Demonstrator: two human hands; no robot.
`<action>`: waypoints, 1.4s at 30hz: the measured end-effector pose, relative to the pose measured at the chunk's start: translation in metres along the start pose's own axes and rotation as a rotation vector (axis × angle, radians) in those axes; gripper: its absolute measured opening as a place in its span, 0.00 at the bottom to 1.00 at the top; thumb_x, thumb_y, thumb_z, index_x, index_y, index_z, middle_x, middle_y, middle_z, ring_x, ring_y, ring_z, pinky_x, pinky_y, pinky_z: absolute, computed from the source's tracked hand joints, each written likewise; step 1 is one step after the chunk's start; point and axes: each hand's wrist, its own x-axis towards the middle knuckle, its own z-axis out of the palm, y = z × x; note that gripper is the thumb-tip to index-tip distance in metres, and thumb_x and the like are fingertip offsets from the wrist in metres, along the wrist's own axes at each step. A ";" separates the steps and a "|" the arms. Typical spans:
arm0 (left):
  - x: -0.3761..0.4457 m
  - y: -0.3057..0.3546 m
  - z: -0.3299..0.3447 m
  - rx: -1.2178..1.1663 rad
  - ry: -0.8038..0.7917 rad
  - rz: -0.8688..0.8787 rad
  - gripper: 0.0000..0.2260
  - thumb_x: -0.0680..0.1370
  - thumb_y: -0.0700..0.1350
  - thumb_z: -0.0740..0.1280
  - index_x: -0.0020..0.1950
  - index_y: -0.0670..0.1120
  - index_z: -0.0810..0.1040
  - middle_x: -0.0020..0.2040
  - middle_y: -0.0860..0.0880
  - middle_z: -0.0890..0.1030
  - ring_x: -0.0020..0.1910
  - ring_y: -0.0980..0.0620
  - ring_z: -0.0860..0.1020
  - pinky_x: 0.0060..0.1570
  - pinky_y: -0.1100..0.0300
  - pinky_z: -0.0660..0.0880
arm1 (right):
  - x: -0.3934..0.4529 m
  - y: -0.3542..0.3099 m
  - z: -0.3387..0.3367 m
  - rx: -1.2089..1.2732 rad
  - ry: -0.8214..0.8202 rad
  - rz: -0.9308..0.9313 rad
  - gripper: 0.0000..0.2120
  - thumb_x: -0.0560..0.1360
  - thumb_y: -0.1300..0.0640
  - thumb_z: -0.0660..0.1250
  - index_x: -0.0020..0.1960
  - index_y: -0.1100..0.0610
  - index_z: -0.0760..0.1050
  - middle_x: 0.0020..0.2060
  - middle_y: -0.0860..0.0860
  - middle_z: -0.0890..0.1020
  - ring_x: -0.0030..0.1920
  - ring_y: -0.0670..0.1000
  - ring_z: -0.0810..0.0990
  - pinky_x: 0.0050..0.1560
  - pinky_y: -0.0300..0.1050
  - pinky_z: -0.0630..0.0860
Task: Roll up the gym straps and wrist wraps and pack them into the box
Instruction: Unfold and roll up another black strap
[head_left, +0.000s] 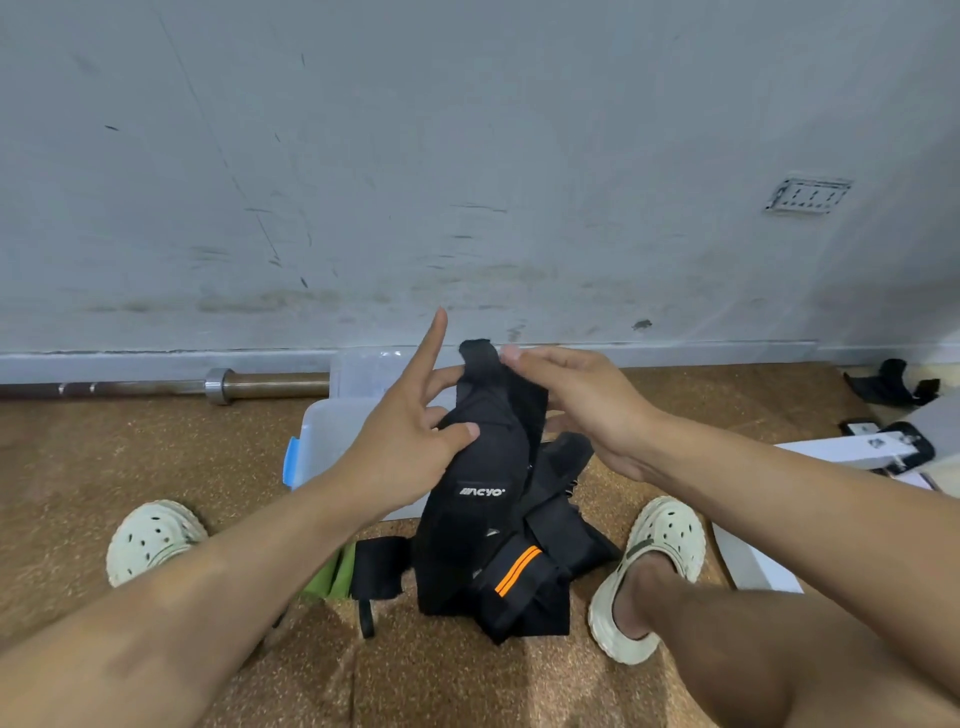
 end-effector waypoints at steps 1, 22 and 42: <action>0.000 0.000 0.001 0.007 -0.013 0.012 0.47 0.80 0.33 0.68 0.78 0.75 0.47 0.72 0.60 0.74 0.43 0.54 0.84 0.54 0.52 0.82 | 0.000 0.001 0.002 0.012 0.013 -0.012 0.14 0.77 0.46 0.74 0.58 0.54 0.85 0.49 0.51 0.89 0.47 0.49 0.88 0.42 0.40 0.81; 0.010 -0.002 -0.013 -0.152 0.129 -0.179 0.24 0.79 0.46 0.72 0.74 0.56 0.72 0.54 0.53 0.87 0.59 0.56 0.82 0.71 0.53 0.70 | -0.001 -0.003 0.003 -0.015 -0.083 -0.194 0.03 0.77 0.64 0.73 0.47 0.58 0.80 0.41 0.52 0.87 0.40 0.49 0.85 0.44 0.39 0.82; 0.014 0.017 -0.038 -0.453 0.369 -0.115 0.18 0.82 0.39 0.68 0.71 0.50 0.72 0.51 0.46 0.87 0.47 0.50 0.87 0.46 0.59 0.83 | 0.001 0.001 -0.004 0.020 -0.053 -0.097 0.03 0.79 0.60 0.71 0.52 0.56 0.79 0.44 0.58 0.86 0.38 0.54 0.84 0.44 0.48 0.81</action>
